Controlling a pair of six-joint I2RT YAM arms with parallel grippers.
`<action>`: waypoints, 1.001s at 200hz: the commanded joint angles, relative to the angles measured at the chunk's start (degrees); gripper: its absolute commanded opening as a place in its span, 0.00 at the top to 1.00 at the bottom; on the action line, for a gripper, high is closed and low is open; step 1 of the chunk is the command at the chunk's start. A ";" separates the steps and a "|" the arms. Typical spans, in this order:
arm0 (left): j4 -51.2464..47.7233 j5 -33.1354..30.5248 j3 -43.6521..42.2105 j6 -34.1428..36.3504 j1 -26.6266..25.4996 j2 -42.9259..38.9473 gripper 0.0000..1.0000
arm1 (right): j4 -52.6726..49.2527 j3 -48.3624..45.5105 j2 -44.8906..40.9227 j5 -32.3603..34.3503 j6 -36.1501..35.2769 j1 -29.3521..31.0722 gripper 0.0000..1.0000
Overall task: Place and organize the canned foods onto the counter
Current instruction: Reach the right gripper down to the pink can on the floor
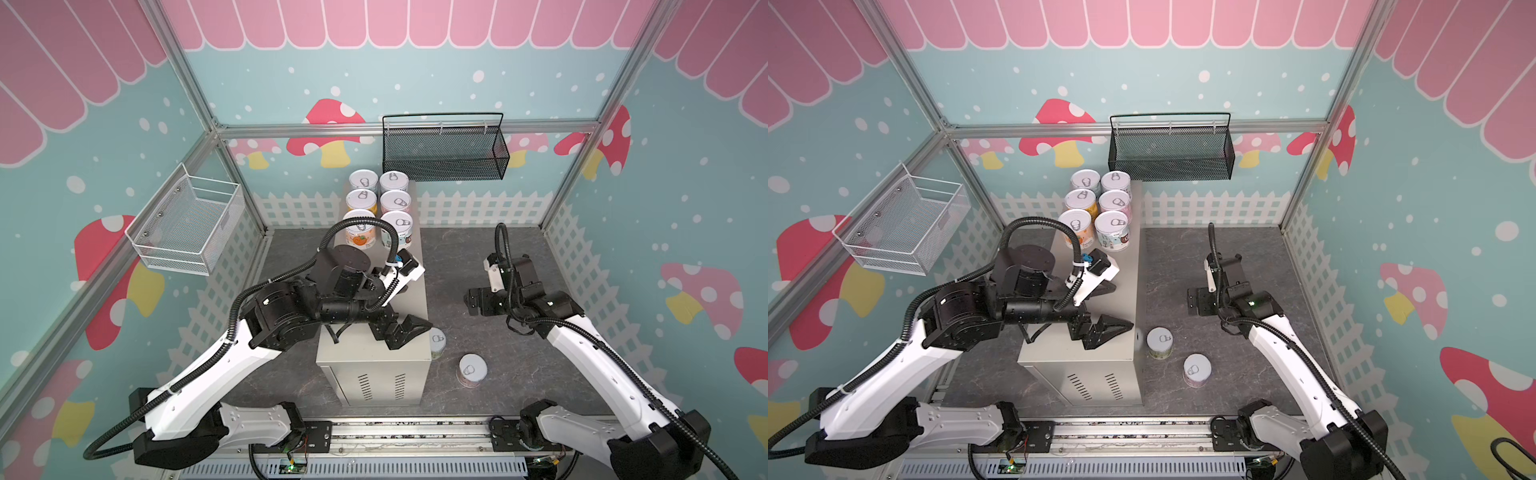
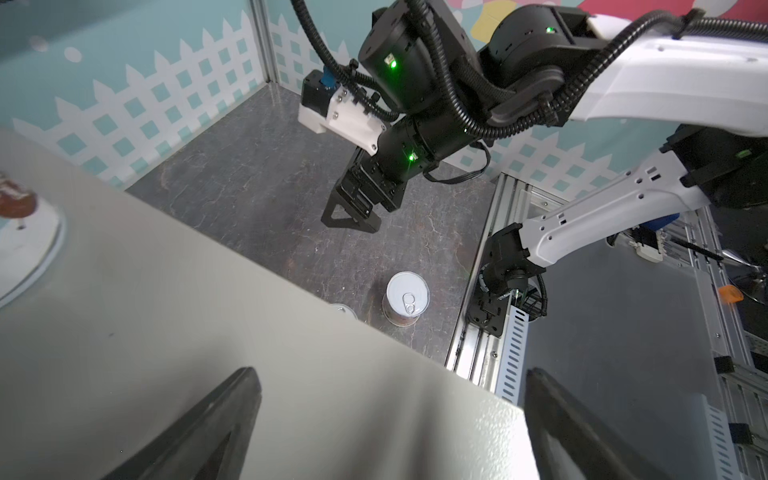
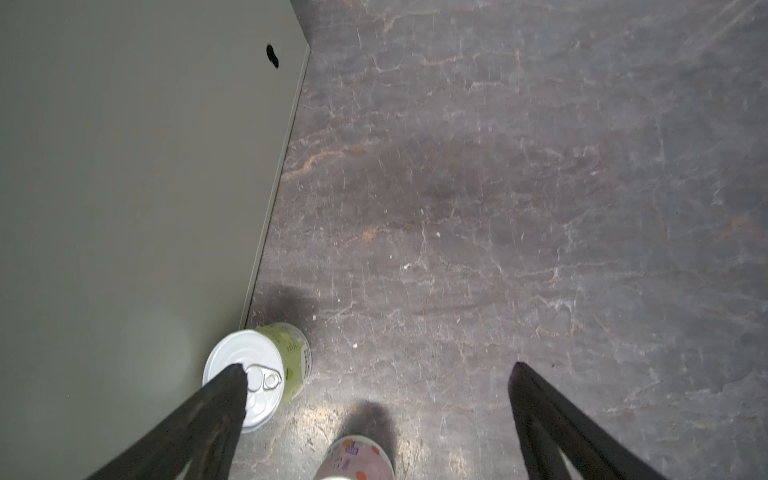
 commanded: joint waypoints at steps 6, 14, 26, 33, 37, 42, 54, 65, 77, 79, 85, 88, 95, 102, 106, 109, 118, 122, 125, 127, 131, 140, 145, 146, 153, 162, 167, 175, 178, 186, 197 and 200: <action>-2.15 -2.94 3.59 -0.54 -4.86 4.08 0.01 | -2.45 -5.18 -3.51 -3.46 4.01 -0.21 0.01; -2.22 -3.39 4.52 -0.54 -6.20 5.41 0.01 | -2.79 -6.82 -4.12 -3.19 5.04 -0.18 0.01; -2.21 -3.70 6.02 -0.54 -7.89 7.28 0.01 | -2.24 -9.81 -5.70 -3.30 6.56 -0.14 0.01; -2.44 -3.95 6.88 -0.47 -8.92 8.25 0.01 | -1.31 -11.37 -6.75 -3.69 7.34 -0.10 0.01; -2.53 -4.21 7.35 -0.41 -9.41 8.84 0.01 | -0.93 -11.70 -7.15 -4.02 7.53 -0.01 0.01; -2.64 -4.57 7.81 -0.37 -9.99 9.55 0.01 | -0.63 -11.74 -7.57 -4.39 7.65 0.07 0.01; -3.39 -5.32 9.36 -0.34 -11.13 11.17 0.01 | -0.80 -11.91 -7.85 -3.43 8.34 0.08 0.01; -4.29 -5.65 10.81 -0.60 -11.69 12.73 0.01 | -1.38 -12.23 -8.03 -2.08 9.58 0.16 0.01; -5.55 -5.57 12.42 -0.97 -12.33 14.49 0.01 | -0.20 -13.96 -8.63 -3.57 10.47 0.33 0.01; -5.80 -5.55 12.59 -1.04 -12.42 14.76 0.01 | 0.08 -14.36 -8.72 -3.94 10.57 0.34 0.01; -6.12 -5.70 13.16 -1.15 -12.67 15.48 0.01 | 0.60 -15.27 -8.82 -4.86 11.04 0.50 0.01; -6.34 -5.81 13.42 -1.22 -12.87 15.83 0.01 | 0.85 -15.75 -8.82 -5.23 11.25 0.59 0.01; -6.60 -6.15 13.84 -1.39 -13.19 16.61 0.01 | 1.27 -16.64 -8.70 -6.01 11.65 1.03 0.01; -6.94 -6.44 14.40 -1.63 -13.42 17.29 0.01 | 1.32 -17.37 -8.40 -6.19 12.09 1.58 0.01; -7.09 -6.51 14.65 -1.74 -13.51 17.66 0.01 | 1.23 -17.80 -8.28 -6.28 12.27 2.09 0.01; -7.18 -6.53 14.83 -1.73 -13.60 17.87 0.01 | 1.23 -18.00 -8.19 -6.29 12.38 2.48 0.01; -7.26 -6.71 15.29 -1.83 -13.74 18.42 0.01 | 1.12 -18.49 -7.95 -5.91 13.10 3.91 0.01; -7.30 -6.75 15.52 -1.85 -13.78 18.54 0.01 | 0.95 -18.51 -7.90 -5.33 13.66 4.85 0.01; -7.27 -6.79 15.59 -1.86 -13.82 18.60 0.01 | 0.80 -18.59 -7.86 -4.81 14.13 5.55 0.01; -7.31 -6.87 15.62 -1.86 -13.82 18.70 0.01 | 0.72 -18.64 -7.87 -4.58 14.41 6.06 0.01; -7.37 -6.96 15.73 -1.86 -13.86 18.74 0.01 | 0.61 -18.73 -7.73 -4.04 15.11 6.96 0.01; -7.25 -7.23 16.16 -1.86 -13.83 18.83 0.01 | 0.32 -19.10 -7.43 -3.15 16.62 8.83 0.01; -7.16 -7.39 16.34 -1.79 -13.82 18.91 0.01 | 0.18 -19.35 -7.18 -2.82 17.37 9.83 0.01; -7.20 -7.36 16.35 -1.73 -13.82 18.91 0.01 | 0.16 -19.46 -7.10 -2.84 17.52 10.05 0.01; -7.10 -7.57 16.45 -1.59 -13.83 18.83 0.01 | 0.20 -19.94 -6.71 -2.91 18.34 11.28 0.01; -6.93 -7.83 16.37 -1.34 -13.83 18.70 0.01 | -0.23 -20.36 -6.20 -2.64 19.59 12.63 0.01; -6.84 -8.02 16.22 -1.20 -13.82 18.59 0.01 | -0.44 -20.63 -5.97 -2.26 20.41 13.52 0.01; -6.50 -8.11 15.78 -1.00 -13.83 18.35 0.01 | -0.71 -21.07 -5.96 -1.69 21.59 14.66 0.01; -6.45 -8.18 15.57 -0.90 -13.85 18.26 0.01 | -0.72 -21.33 -6.03 -1.52 21.99 15.07 0.01; -6.18 -8.12 15.03 -0.64 -13.88 18.01 0.01 | -0.72 -22.00 -6.30 -1.23 23.00 15.88 0.01; -5.75 -8.37 14.32 -0.46 -13.84 17.54 0.01 | -1.01 -22.85 -6.82 -0.60 24.39 16.68 0.01; -5.59 -8.47 14.08 -0.45 -13.83 17.35 0.01 | -1.33 -22.97 -6.96 -0.32 24.69 16.76 0.01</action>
